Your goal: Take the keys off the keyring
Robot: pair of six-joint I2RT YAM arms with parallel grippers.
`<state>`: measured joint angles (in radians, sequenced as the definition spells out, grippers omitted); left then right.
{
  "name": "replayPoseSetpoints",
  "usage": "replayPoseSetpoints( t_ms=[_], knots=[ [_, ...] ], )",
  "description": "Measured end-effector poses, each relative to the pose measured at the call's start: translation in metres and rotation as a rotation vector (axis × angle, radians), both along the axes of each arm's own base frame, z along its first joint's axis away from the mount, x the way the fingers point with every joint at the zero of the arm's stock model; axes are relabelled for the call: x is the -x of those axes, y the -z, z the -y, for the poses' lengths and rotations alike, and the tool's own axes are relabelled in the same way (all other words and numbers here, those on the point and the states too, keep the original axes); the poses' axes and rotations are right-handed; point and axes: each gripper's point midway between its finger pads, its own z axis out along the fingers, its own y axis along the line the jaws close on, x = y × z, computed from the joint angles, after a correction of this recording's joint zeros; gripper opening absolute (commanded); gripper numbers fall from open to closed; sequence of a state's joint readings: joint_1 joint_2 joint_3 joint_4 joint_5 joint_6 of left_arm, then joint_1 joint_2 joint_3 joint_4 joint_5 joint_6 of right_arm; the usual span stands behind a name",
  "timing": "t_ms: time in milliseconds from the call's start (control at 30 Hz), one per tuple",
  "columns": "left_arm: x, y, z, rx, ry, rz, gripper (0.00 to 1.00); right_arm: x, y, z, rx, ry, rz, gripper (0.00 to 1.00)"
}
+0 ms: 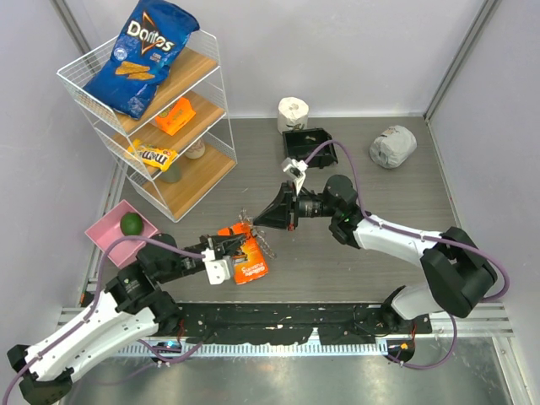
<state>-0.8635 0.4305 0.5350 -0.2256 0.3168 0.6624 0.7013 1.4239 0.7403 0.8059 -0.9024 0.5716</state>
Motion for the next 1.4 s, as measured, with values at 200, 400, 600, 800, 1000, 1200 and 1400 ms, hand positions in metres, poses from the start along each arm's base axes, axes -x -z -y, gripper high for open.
replayPoseSetpoints(
  t_ms=[200,400,600,800,1000,1200,1400],
  knots=[
    [-0.002,0.008,0.000,-0.024,-0.007,-0.022,0.00,-0.008,-0.004,0.001,-0.017,0.046,0.010,0.05],
    [-0.009,0.010,-0.002,-0.027,-0.049,-0.036,0.00,-0.038,0.011,0.018,0.043,0.243,0.009,0.05],
    [-0.027,0.029,-0.002,-0.081,-0.146,-0.129,0.00,-0.070,0.023,0.043,0.094,0.454,0.003,0.05],
    [-0.046,0.047,0.003,-0.118,-0.245,-0.246,0.00,-0.092,0.031,0.087,0.144,0.721,0.022,0.05],
    [-0.078,0.048,0.024,-0.122,-0.334,-0.389,0.00,-0.111,0.021,0.142,0.171,1.033,0.087,0.05],
    [-0.131,0.021,0.064,-0.056,-0.374,-0.391,0.00,-0.121,0.026,0.187,0.211,1.268,0.109,0.05],
    [-0.214,0.012,0.107,-0.014,-0.425,-0.378,0.00,-0.117,0.036,0.222,0.245,1.418,0.120,0.05]
  ],
)
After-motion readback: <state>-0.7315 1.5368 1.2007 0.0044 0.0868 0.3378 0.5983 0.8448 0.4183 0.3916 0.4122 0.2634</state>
